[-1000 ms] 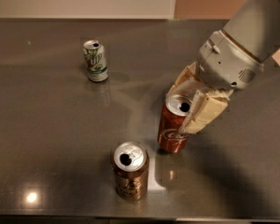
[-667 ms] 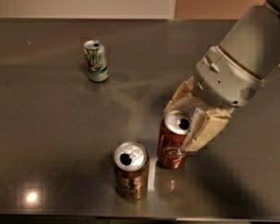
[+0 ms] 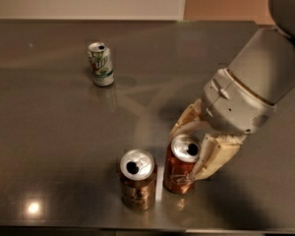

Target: Move coke can near orange can

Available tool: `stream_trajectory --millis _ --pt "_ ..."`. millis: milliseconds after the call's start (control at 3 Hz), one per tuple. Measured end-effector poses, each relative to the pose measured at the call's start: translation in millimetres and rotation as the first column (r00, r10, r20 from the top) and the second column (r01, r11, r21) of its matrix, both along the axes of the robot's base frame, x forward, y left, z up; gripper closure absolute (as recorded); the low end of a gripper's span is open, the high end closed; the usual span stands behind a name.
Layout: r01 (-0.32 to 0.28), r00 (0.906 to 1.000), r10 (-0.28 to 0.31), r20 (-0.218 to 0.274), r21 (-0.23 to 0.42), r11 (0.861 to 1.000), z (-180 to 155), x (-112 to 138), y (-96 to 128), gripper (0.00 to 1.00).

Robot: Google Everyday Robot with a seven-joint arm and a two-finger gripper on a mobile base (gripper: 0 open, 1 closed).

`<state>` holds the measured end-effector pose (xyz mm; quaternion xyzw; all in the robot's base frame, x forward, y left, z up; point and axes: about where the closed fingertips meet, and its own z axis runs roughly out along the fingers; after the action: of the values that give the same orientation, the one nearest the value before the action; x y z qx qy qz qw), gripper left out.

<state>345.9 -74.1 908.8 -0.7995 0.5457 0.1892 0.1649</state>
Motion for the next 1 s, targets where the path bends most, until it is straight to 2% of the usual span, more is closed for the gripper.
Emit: stream_trajectory --millis 1000 --pt "-0.031 0.9994 0.031 -0.011 -0.007 0.999 -12.6 -9.2 3.5 0.12"
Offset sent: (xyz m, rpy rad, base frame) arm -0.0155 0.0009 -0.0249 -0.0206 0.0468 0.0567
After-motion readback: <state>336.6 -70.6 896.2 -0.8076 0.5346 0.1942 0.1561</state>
